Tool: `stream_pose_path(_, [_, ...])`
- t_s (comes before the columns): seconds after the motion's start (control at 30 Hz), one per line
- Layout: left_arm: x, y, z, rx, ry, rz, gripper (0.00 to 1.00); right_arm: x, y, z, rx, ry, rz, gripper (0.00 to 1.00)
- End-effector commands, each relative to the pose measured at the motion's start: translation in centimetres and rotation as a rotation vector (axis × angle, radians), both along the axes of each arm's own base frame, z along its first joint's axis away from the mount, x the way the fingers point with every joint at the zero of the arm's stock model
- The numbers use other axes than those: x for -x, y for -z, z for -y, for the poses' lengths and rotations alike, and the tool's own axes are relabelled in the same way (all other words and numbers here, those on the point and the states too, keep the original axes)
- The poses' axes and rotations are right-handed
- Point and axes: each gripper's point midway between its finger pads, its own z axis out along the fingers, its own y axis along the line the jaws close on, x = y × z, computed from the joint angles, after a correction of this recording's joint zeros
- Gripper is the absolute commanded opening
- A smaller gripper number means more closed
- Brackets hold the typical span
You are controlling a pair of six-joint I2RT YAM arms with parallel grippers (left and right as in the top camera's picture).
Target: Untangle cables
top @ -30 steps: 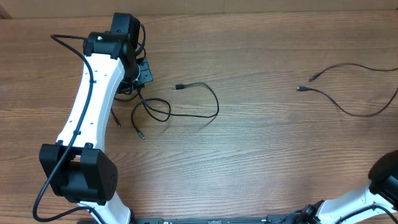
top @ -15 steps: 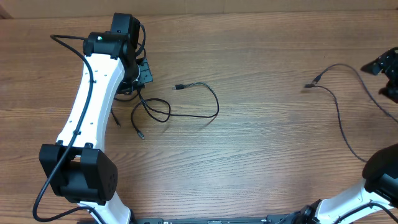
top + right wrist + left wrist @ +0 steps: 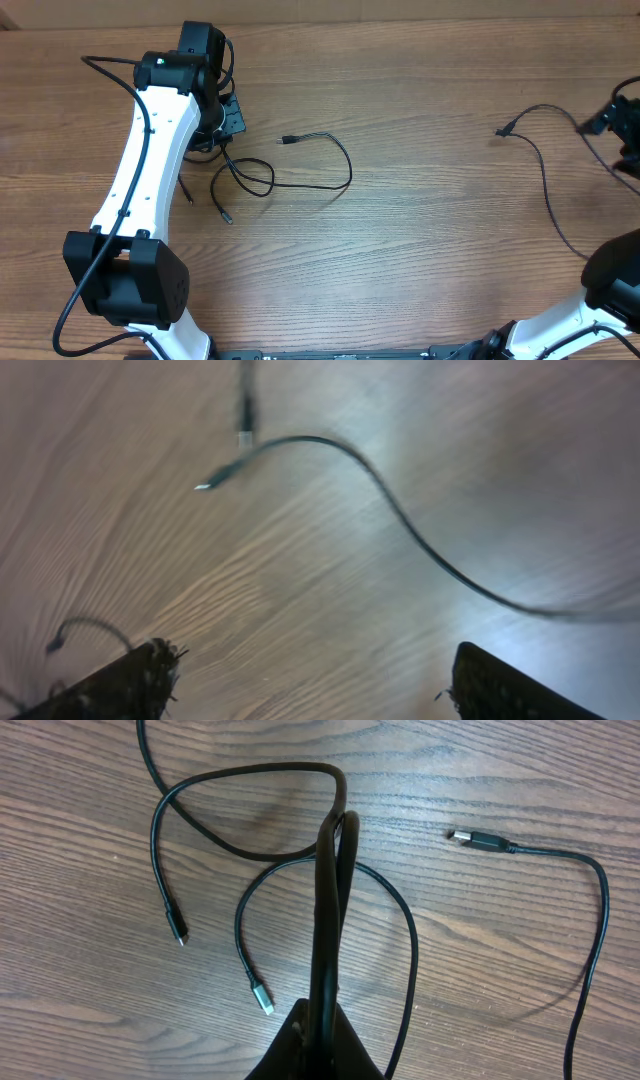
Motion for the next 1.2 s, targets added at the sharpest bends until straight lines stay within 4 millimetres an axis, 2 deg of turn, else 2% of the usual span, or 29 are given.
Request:
stream_pose_path(0.0, [-0.3,-2.1,0.0,0.012,0.013,0.061,0.04,-2.1,-0.4,-4.2,-0.037,-0.189,0.071,0.91])
stream_pose_path(0.17, [-0.3,-2.1,0.0,0.012,0.013,0.059,0.04,-3.3,1.5,-6.6,-0.012,-0.245,0.002,0.92])
stream_pose_path(0.4, [-0.2,-2.1,0.0,0.012,0.013,0.057,0.04,-6.4,4.5,-8.4,-0.019,-0.023,-0.076,0.91])
stream_pose_path(0.47, [-0.2,-2.1,0.0,0.012,0.013,0.056,0.04,-6.8,5.3,-8.3,-0.002,0.068,-0.107,0.91])
stream_pose_path(0.53, [-0.2,-2.1,0.0,0.012,0.013,0.056,0.04,-7.2,6.0,-8.0,0.014,0.178,-0.135,0.95])
stream_pose_path(0.57, [-0.2,-2.1,0.0,0.012,0.013,0.056,0.04,-7.5,6.3,-8.0,0.009,0.227,-0.139,1.0])
stream_pose_path(0.73, [0.0,-2.0,0.0,0.011,0.013,0.05,0.04,-9.9,7.6,-8.0,-0.028,0.386,-0.108,1.0])
stream_pose_path(0.93, [0.2,-2.0,0.0,0.01,0.013,0.041,0.04,-8.9,9.1,-6.0,0.036,0.659,-0.169,0.99])
stream_pose_path(1.0, [0.2,-1.9,0.0,0.009,0.013,0.038,0.04,-9.2,9.8,-5.9,0.036,0.674,-0.158,0.96])
stream_pose_path(1.17, [0.2,-1.9,0.0,0.01,0.013,0.038,0.04,-9.0,13.1,-6.0,0.038,0.675,-0.171,0.89])
